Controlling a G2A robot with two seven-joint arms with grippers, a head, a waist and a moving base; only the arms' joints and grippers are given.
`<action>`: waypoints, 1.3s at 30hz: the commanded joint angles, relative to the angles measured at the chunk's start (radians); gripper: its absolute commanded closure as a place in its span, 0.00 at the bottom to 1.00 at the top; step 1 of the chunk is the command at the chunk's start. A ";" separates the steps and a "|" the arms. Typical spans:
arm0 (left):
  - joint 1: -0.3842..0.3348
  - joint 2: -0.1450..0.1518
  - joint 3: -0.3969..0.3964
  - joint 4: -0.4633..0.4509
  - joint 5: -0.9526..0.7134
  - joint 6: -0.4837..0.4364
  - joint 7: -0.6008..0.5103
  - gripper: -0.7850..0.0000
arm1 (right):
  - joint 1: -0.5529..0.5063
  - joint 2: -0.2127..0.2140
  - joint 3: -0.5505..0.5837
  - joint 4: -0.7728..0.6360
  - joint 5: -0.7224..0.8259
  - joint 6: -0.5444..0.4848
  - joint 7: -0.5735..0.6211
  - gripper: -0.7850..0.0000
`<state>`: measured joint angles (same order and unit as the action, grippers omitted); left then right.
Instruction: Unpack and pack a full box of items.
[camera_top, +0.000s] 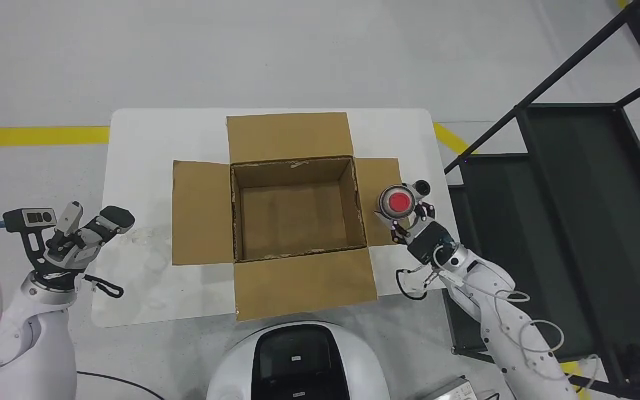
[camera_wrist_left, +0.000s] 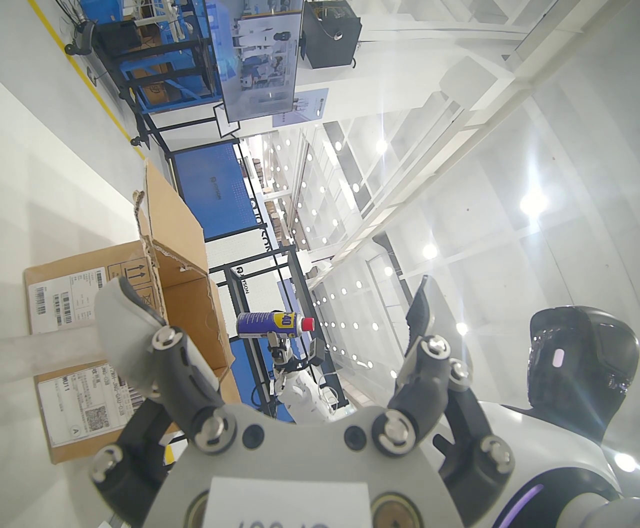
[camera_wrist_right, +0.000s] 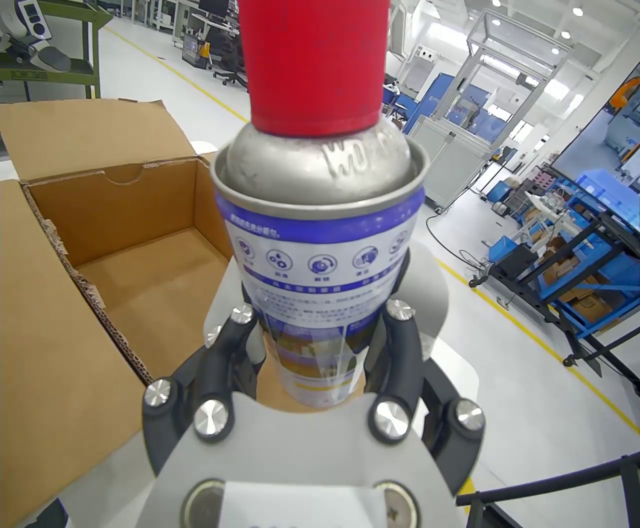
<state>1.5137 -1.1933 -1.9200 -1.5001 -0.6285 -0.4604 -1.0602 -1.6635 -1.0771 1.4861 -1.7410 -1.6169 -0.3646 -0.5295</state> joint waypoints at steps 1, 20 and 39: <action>0.000 0.000 0.000 0.000 0.000 0.000 0.000 0.00 | 0.000 0.000 0.000 0.000 0.000 0.000 0.000 1.00; 0.000 0.000 0.000 0.000 0.000 0.000 0.000 0.00 | 0.262 -0.022 -0.234 -0.212 -0.152 -0.138 0.614 1.00; 0.000 0.000 0.000 0.000 0.000 0.000 0.000 0.00 | 0.776 -0.184 -0.740 0.204 -0.043 -0.213 1.294 0.96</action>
<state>1.5137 -1.1933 -1.9200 -1.5001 -0.6285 -0.4604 -1.0602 -0.8996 -1.2547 0.7558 -1.5530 -1.6732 -0.5732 0.7330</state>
